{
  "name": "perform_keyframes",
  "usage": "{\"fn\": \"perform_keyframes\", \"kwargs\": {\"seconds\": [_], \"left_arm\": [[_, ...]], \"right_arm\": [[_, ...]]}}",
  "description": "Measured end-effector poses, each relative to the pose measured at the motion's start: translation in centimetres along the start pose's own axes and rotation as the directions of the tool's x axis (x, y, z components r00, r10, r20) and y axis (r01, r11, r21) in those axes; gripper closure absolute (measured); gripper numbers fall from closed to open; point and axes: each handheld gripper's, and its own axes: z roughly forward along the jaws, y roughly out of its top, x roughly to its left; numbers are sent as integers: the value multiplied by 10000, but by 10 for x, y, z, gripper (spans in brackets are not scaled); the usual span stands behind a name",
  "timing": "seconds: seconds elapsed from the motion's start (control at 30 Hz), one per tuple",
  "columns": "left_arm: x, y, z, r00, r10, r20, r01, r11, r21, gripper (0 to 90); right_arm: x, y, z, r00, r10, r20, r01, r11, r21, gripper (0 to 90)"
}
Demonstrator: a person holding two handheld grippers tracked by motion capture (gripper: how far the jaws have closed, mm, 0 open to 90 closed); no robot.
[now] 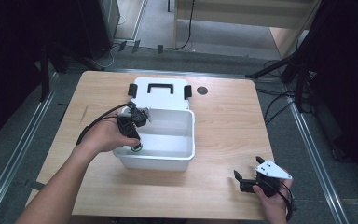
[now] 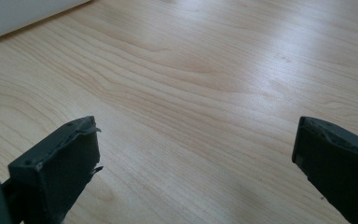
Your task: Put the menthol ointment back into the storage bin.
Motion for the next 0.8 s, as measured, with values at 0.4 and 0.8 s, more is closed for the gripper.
{"fn": "perform_keyframes", "kwargs": {"seconds": [0.4, 0.8], "left_arm": [[-7, 6, 9, 9991, 364, -227, -360, 9992, 174, 512], [-15, 10, 27, 9956, 720, -599, -659, 9930, 985, 512]], "right_arm": [[0, 0, 0, 10000, -50, -2, 50, 10000, 33, 9], [1, 0, 0, 10000, -71, -32, 71, 10000, 44, 9]]}}
